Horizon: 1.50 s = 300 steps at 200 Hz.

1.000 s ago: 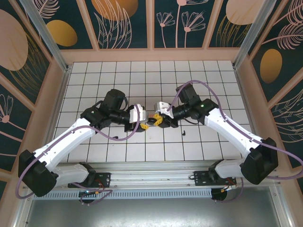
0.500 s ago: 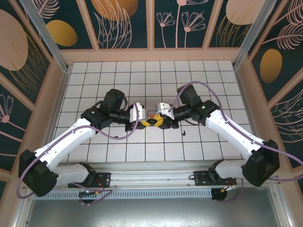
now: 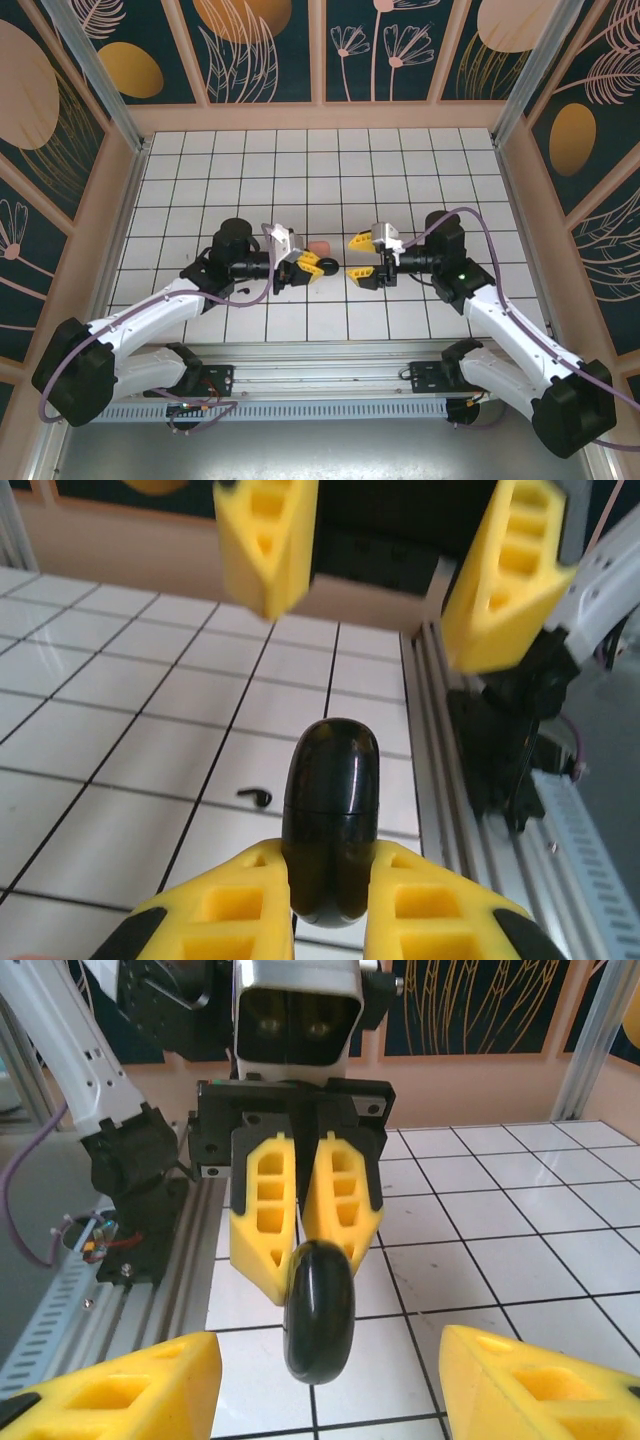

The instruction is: Insert the wireless bluetooth earbuds into the charging case

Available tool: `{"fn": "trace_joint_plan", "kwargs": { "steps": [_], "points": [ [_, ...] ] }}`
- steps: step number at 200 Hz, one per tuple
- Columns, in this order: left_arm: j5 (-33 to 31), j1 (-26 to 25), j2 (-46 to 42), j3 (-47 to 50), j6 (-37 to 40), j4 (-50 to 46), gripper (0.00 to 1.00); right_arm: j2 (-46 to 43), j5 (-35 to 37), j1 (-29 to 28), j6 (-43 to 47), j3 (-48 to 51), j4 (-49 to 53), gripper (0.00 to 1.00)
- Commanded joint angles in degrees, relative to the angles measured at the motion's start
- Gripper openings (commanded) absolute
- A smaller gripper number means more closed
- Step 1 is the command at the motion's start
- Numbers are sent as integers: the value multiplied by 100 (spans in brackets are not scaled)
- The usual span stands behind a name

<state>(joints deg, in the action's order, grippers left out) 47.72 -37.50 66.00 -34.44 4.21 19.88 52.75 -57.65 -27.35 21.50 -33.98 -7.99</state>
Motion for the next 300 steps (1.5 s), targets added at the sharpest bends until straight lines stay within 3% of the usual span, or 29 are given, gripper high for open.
{"fn": "trace_joint_plan", "kwargs": {
  "steps": [1,68,128,161,177,197,231,258,300],
  "points": [
    [453,-12,7,68,-883,1548,13,-17,-279,22,-880,97,-1151,61],
    [484,-20,75,130,-1263,2073,13,644,-701,-55,-1133,-266,-1406,58],
    [351,-14,98,130,-1275,1973,12,951,-788,-183,-1200,-467,-1618,41],
    [293,-19,89,93,-1131,1727,16,1030,-779,-211,-1109,-590,-1504,23],
    [270,-18,71,49,-872,1401,28,1020,-766,-212,-675,-706,-963,20],
    [286,-13,-2,-194,-147,423,38,1073,-582,-209,644,-1198,767,16],
    [284,-17,-60,-530,569,-630,47,1362,-121,-218,2100,-2060,2884,15],
    [299,-18,-103,-502,581,-584,47,1612,-268,-225,2410,-2314,3335,15],
    [217,-16,-140,-434,447,-348,48,1729,-578,-296,2306,-2295,3133,14]
  ]
}}
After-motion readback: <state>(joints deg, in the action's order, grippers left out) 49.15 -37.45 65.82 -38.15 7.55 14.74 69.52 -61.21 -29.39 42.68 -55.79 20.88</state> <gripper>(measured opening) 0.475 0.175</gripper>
